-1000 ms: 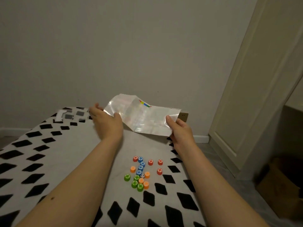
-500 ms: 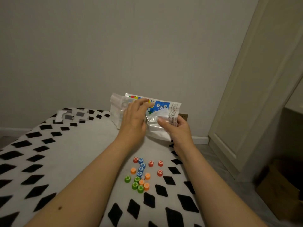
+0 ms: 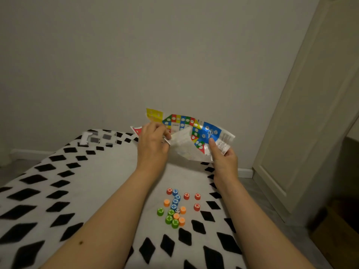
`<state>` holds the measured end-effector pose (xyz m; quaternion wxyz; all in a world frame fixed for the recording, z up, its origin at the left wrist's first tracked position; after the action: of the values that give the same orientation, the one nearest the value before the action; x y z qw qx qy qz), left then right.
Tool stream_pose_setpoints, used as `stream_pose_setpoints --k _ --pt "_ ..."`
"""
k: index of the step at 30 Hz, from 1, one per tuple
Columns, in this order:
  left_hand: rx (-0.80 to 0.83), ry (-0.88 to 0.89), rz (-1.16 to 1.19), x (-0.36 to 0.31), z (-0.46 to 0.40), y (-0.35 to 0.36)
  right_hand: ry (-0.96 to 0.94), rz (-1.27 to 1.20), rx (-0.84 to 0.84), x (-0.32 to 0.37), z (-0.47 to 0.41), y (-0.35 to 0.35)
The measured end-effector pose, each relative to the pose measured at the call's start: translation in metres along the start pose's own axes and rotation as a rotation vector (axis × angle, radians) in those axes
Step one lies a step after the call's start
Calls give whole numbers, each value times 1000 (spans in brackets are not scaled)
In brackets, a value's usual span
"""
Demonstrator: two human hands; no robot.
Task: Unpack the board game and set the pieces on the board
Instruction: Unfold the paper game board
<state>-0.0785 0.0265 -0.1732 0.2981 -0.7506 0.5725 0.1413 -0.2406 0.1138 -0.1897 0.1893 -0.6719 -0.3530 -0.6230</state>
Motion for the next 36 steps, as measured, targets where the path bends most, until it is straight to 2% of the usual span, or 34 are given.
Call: stream_pose_setpoints --k 3,8,10,12,15,18,22,26,33,36 --pt "-83 -106 -42 11 6 -16 0 26 -34 -2 3 0" --pt "-221 -412 -135 25 18 -41 35 141 61 -9 9 7" --pt "-304 -403 -108 20 18 -49 30 194 85 -11 11 9" --pt "-303 -290 -80 13 18 -50 27 235 89 -14 11 10" --pt "-95 -164 -106 8 20 -40 26 223 89 -15 10 9" --pt "105 -229 -175 17 24 -32 57 160 66 -15 8 5" --pt "128 -354 -112 21 25 -32 83 144 48 -16 4 1" --pt "235 -360 -28 13 27 -25 117 140 42 -20 1 1" --pt "550 -280 142 -14 38 -11 142 102 65 -20 0 2" --pt "611 -130 55 -26 41 -7 158 31 100 -20 0 4"
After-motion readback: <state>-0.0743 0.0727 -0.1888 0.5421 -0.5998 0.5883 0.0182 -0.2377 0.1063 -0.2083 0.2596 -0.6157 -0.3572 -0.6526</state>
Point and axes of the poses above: each hand's wrist, its own z-axis away from the middle knuckle, its own y-axis out of the palm, x = y × z, the point moved 3 cm from there along -z, towards the middle knuckle, and after that the axes turned 12 degrees about z, right-handed, at the moved point
